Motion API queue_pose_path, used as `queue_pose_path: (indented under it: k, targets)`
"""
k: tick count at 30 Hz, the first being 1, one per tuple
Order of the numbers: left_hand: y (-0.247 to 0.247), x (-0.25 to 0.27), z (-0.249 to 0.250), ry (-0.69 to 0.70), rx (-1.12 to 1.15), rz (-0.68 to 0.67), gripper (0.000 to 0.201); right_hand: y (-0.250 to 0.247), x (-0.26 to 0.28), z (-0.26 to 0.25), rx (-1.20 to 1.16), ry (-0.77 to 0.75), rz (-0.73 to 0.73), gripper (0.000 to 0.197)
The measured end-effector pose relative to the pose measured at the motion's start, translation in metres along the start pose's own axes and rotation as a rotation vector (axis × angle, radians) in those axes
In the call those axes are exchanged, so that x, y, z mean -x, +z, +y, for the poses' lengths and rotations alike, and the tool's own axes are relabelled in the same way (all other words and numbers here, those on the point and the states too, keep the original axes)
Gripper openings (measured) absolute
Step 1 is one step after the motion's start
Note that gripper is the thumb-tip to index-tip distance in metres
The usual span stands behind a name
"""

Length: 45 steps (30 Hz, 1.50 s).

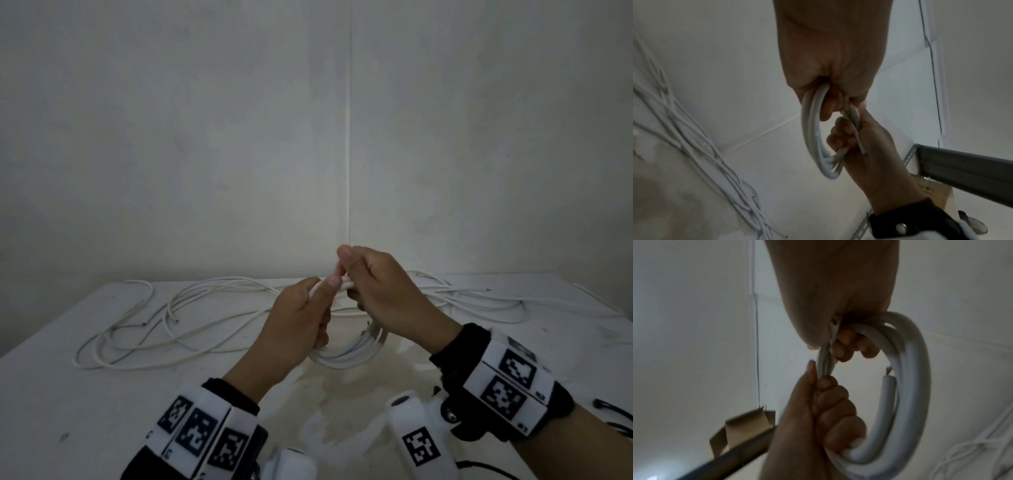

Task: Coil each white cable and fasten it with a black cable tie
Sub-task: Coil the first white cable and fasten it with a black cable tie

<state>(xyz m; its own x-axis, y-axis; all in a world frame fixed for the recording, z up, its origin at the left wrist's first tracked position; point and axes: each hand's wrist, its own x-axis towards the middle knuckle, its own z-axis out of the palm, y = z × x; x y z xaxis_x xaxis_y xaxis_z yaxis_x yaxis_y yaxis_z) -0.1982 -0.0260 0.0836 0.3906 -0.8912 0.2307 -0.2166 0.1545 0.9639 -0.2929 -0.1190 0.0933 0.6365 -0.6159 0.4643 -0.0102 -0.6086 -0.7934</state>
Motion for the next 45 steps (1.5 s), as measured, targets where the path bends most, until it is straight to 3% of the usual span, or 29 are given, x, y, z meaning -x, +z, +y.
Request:
queue_pose_path:
  k: [4, 8, 10, 13, 18, 21, 27, 30, 33, 36, 45]
  targets:
    - [-0.001, -0.003, -0.004, 0.043, 0.152, 0.167, 0.04, 0.001, -0.001, -0.003, -0.266, 0.037, 0.014, 0.039]
    - [0.001, -0.002, -0.01, 0.056, 0.185, 0.204, 0.041, 0.007, 0.006, 0.002, -0.055, -0.063, 0.016, 0.027]
    - [-0.001, -0.002, -0.014, 0.009, 0.206, 0.159, 0.04, 0.006, 0.007, 0.007, 0.083, -0.127, 0.018, 0.023]
    - [-0.011, -0.004, -0.011, -0.08, 0.135, -0.016, 0.04, 0.004, 0.01, 0.011, 0.208, -0.179, 0.015, 0.034]
    - [-0.009, -0.005, -0.001, -0.139, 0.066, -0.194, 0.042, -0.004, 0.012, 0.014, 0.331, -0.17, -0.133, 0.032]
    - [0.004, -0.004, -0.002, -0.169, 0.159, -0.158, 0.039, -0.01, 0.015, 0.017, 0.251, -0.188, -0.087, 0.037]
    - [0.017, -0.006, -0.014, -0.13, 0.34, 0.024, 0.041, -0.018, 0.033, 0.028, -0.174, -0.043, -0.093, 0.033]
    - [0.021, -0.006, -0.019, -0.083, 0.329, 0.011, 0.041, -0.023, 0.036, 0.03, -0.105, -0.035, -0.063, 0.023]
    - [0.021, -0.005, -0.024, 0.023, 0.055, -0.031, 0.04, -0.029, 0.04, 0.034, -0.011, -0.031, -0.062, 0.019]
    - [0.023, -0.006, -0.024, 0.036, -0.056, -0.067, 0.04, -0.032, 0.044, 0.038, 0.053, -0.034, -0.061, 0.02]
    - [0.059, 0.001, -0.019, -0.215, 0.272, -0.23, 0.036, -0.052, 0.073, 0.046, 0.121, 0.0, -0.003, 0.03]
